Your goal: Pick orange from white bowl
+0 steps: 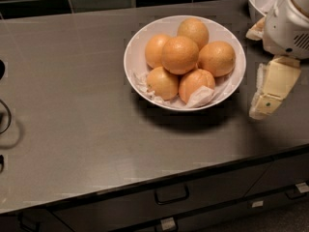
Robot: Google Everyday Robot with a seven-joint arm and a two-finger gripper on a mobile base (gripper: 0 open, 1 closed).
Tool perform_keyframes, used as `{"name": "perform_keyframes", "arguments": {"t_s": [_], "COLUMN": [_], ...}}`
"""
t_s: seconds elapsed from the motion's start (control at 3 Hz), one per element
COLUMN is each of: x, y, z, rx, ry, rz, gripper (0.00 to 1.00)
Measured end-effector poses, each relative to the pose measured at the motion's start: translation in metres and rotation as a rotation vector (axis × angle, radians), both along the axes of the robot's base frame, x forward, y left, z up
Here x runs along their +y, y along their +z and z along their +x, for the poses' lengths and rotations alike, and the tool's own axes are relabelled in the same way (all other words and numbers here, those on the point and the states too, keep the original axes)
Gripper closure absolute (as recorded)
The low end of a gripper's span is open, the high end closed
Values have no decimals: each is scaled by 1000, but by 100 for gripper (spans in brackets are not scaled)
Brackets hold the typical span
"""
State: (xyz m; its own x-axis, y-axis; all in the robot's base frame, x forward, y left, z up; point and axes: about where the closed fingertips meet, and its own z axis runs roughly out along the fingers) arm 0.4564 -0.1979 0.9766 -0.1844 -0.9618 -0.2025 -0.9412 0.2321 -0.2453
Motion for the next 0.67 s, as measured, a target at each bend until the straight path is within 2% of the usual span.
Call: {"name": "perform_keyframes", "arguments": {"t_s": [0.33,0.67], "x": [23,45], "y": [5,13], "z": [24,48], "rx": [-13,-47], "ry": [60,111], "rz": [0,5], "gripper": [0,0]}}
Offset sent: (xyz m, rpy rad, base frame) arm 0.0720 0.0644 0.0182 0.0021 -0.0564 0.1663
